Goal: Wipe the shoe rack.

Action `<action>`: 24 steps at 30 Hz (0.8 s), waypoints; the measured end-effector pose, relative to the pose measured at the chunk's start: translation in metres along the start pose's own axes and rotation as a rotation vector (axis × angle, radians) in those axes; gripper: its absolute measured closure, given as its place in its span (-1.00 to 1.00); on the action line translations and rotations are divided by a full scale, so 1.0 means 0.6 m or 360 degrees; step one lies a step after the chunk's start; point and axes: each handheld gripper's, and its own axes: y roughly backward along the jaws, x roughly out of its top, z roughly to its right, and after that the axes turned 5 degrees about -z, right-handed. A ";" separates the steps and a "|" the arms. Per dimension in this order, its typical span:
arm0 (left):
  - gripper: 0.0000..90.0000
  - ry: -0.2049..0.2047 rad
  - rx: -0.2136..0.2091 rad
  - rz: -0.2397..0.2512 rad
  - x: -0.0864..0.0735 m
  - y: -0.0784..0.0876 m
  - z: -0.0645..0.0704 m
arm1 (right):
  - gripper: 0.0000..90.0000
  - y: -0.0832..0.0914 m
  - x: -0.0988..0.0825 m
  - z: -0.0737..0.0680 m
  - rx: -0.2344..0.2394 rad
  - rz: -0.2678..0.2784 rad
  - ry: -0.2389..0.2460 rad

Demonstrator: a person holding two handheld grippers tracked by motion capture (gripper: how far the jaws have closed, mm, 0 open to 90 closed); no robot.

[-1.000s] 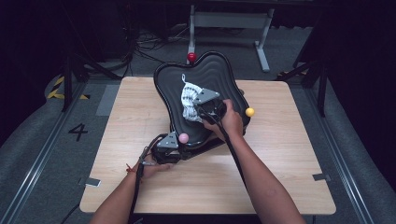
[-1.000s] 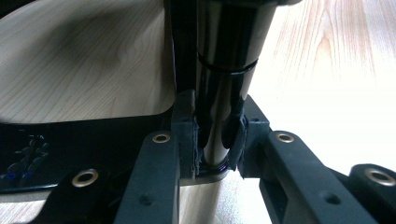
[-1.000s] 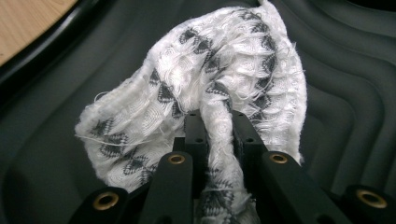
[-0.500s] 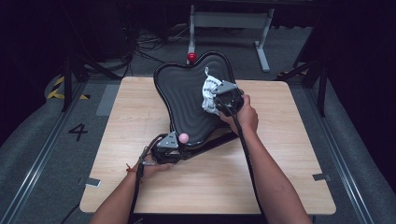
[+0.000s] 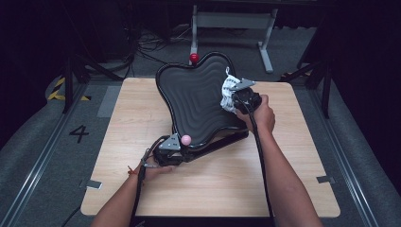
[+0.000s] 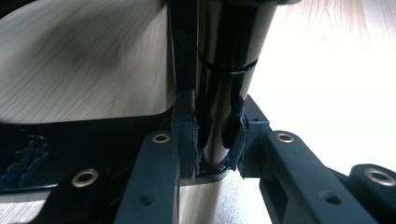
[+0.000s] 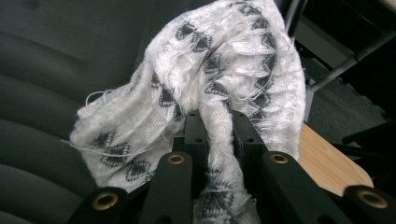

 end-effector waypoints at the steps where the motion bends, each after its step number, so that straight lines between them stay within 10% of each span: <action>1: 0.65 0.0000 0.0000 0.0000 0.000 0.000 0.000 | 0.78 0.000 0.000 0.000 0.0000 0.0000 0.0000; 13: 0.65 0.0004 0.0000 0.0007 0.000 0.000 0.000 | 0.77 0.001 -0.003 0.003 0.0021 0.0021 0.0004; 24: 0.65 0.0000 0.0001 0.0007 0.000 0.000 0.000 | 0.78 0.012 0.027 -0.063 0.0114 0.0133 0.0168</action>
